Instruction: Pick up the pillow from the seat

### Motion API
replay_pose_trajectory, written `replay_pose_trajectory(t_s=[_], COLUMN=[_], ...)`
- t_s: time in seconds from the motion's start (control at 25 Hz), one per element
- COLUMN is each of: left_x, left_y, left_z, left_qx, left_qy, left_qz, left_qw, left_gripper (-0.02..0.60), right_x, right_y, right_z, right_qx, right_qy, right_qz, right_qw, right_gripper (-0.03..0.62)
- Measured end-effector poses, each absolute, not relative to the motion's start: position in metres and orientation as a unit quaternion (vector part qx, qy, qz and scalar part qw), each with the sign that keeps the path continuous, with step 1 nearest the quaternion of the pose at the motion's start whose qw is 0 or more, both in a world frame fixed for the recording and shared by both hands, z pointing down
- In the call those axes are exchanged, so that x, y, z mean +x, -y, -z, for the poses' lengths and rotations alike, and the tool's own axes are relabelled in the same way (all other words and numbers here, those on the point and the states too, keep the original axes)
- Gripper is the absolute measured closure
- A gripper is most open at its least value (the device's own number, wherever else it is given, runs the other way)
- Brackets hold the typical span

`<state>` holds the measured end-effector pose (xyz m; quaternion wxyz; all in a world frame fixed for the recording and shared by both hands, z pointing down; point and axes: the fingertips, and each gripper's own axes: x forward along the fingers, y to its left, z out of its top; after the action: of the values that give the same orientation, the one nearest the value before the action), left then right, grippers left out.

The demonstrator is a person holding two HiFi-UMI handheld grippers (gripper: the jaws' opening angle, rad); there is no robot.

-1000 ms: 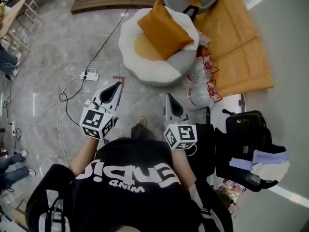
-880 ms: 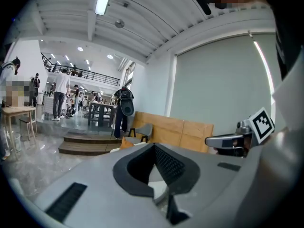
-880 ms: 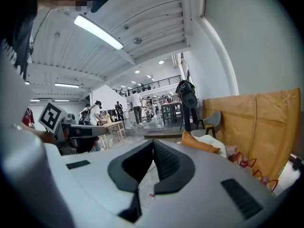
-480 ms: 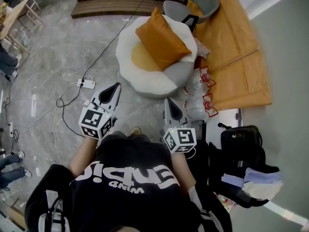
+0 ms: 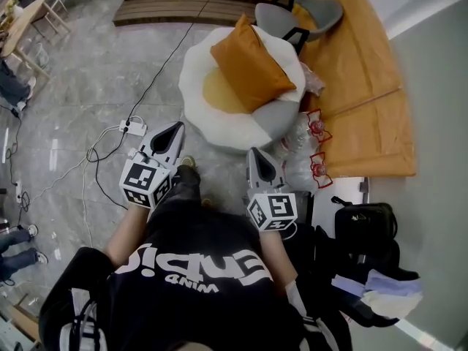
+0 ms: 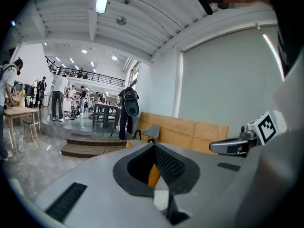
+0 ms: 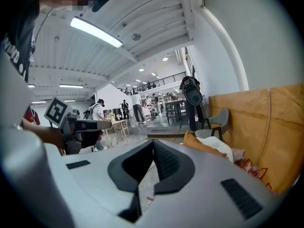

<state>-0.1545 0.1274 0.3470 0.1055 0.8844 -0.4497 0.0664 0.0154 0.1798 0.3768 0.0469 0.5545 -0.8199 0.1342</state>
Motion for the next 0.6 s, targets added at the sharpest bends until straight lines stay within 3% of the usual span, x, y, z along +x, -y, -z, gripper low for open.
replay_pose_trajectory(t_s=[0.6], left_x=[-0.158], left_y=[-0.006], left_z=[-0.356], left_qx=[0.899], left_qy=[0.415], left_qz=[-0.070], left_qw=[0.123], left_gripper=[0.574], right_x=[0.008], right_y=[-0.074], right_z=[-0.376], right_qx=[0.587], right_qy=[0.796], right_qz=[-0.143], right_qw=[0.046], right_gripper=[0.572])
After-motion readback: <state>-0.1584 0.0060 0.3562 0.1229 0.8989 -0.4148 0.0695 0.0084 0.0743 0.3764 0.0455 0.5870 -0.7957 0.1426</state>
